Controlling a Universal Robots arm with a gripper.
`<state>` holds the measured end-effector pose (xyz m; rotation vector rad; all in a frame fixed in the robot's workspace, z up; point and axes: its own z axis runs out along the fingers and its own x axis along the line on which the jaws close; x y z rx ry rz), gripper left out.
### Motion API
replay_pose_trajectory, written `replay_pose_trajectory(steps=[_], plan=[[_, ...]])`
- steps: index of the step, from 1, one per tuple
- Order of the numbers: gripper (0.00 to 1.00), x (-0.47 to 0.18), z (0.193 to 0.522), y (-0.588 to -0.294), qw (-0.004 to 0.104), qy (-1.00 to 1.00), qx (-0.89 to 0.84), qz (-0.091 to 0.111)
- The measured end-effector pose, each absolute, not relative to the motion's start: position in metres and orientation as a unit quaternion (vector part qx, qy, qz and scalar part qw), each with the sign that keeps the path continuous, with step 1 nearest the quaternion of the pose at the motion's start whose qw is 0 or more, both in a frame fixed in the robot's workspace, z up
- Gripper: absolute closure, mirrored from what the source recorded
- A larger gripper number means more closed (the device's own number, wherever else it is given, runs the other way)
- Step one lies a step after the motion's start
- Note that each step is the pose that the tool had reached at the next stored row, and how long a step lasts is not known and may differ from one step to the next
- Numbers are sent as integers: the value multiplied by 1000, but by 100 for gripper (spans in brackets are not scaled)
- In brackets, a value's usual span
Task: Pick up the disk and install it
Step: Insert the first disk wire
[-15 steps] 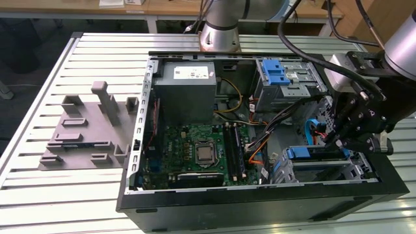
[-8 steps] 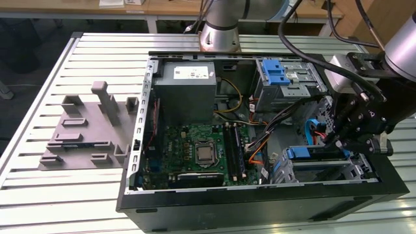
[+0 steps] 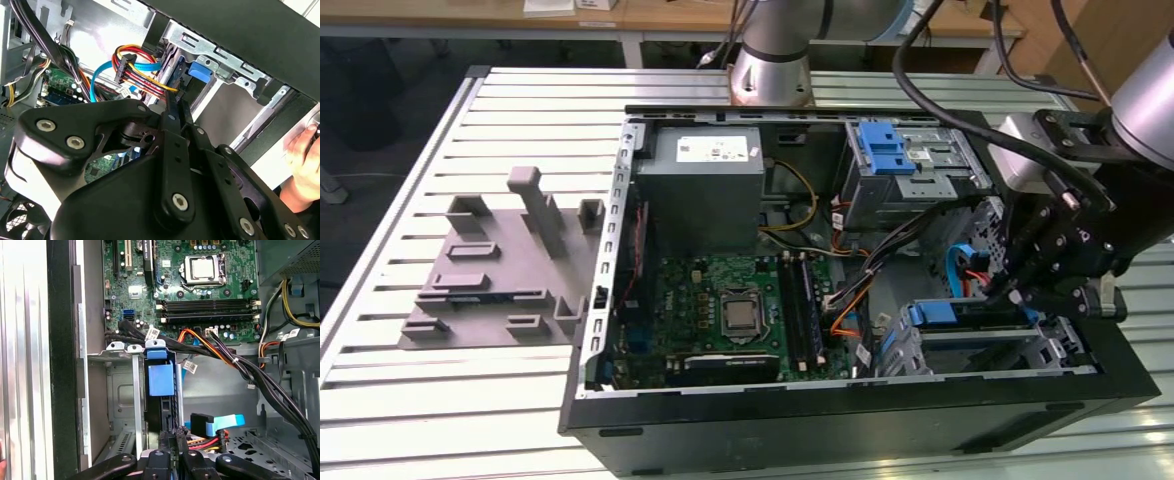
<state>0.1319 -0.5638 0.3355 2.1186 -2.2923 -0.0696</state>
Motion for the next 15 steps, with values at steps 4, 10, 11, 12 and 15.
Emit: replay_pose_trajectory(steps=[4, 10, 11, 12, 15], plan=[[84, 134, 334, -564, 12, -734, 678, -24], [84, 135, 332, -564, 14, -734, 678, -27], [84, 135, 331, -564, 15, -734, 678, -28], [84, 136, 330, -564, 16, -734, 678, -28], [84, 137, 329, -564, 18, -734, 678, -30]])
